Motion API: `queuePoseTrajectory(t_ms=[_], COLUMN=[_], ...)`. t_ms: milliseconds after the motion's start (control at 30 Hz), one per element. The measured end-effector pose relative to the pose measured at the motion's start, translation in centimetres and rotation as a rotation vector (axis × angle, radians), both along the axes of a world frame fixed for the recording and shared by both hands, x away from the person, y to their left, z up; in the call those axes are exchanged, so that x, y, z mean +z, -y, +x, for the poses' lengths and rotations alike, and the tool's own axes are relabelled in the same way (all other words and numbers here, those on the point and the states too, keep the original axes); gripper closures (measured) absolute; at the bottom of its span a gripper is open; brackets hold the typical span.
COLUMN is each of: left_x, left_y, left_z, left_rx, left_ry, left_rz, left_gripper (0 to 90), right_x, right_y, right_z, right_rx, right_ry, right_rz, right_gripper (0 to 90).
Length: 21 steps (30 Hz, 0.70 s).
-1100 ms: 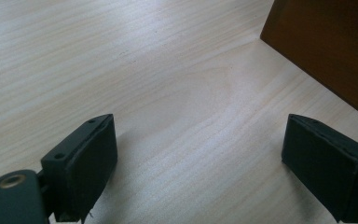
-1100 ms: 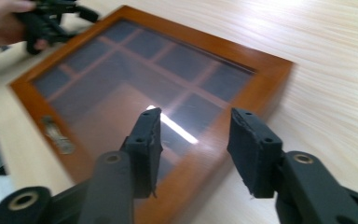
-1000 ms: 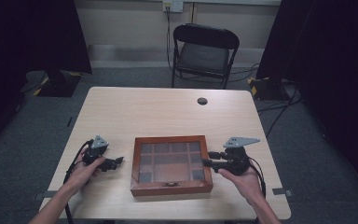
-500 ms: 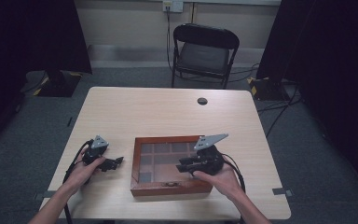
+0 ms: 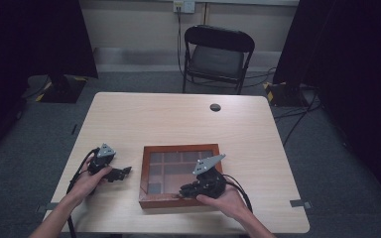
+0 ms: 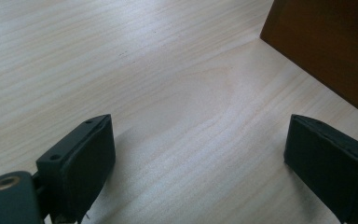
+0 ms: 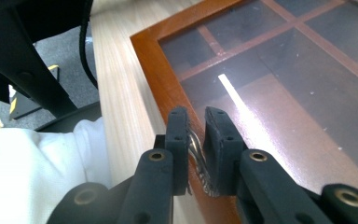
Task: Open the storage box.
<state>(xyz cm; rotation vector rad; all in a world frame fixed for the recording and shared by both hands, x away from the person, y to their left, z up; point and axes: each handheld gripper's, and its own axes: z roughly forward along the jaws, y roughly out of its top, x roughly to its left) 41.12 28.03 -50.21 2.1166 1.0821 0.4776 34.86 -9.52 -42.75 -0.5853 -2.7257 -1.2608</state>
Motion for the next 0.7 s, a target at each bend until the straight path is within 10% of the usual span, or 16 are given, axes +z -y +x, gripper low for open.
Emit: queuePoseTrajectory(t_ms=[700], left_x=[0.0], left_y=[0.0], left_z=[0.2], left_rx=[-0.013], left_ry=[-0.002], left_rz=[0.008], left_gripper=[5.9], right_x=[-0.7], right_y=[-1.0], right_z=[-0.5], right_rx=[0.042], right_ry=[0.02], right_rz=[-0.02], right_gripper=[81.5])
